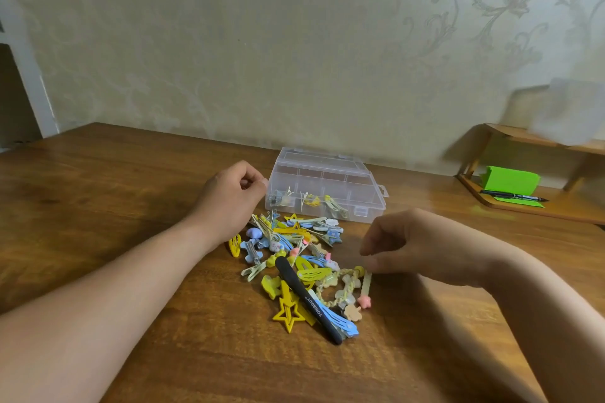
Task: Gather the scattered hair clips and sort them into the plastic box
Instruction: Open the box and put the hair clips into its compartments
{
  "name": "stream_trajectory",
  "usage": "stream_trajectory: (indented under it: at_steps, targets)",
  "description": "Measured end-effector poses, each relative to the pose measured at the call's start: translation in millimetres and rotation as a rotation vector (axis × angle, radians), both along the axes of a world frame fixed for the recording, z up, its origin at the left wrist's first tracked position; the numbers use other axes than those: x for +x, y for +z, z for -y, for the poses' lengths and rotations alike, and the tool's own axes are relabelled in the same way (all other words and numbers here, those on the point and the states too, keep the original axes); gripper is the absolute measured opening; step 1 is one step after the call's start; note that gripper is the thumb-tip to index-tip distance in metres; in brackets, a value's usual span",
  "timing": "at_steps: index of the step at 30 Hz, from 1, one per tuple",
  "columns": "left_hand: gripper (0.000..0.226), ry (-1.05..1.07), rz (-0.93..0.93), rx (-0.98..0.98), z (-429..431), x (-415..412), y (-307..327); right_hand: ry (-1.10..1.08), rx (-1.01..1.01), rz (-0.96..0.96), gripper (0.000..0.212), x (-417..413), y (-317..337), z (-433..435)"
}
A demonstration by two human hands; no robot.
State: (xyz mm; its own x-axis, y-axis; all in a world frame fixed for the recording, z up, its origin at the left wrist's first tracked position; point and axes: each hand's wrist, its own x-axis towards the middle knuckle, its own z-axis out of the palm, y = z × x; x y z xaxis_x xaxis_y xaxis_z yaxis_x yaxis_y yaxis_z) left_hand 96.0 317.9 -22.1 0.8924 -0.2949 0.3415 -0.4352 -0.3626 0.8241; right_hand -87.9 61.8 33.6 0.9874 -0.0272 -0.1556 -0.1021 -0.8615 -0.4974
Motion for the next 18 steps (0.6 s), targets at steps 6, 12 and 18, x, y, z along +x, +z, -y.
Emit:
stream_trajectory:
  at_steps: [6,12,18]
  targets:
    - [0.010,-0.002,0.001,0.008,-1,2,-2,0.032,-0.030,-0.044,0.007,-1,-2,7]
    - [0.010,0.003,-0.003,-0.011,-1,3,-3,0.075,0.083,-0.043,0.009,-6,2,19]
    - [0.010,0.001,-0.008,-0.008,-1,2,-2,0.017,0.279,-0.030,0.009,-9,2,37]
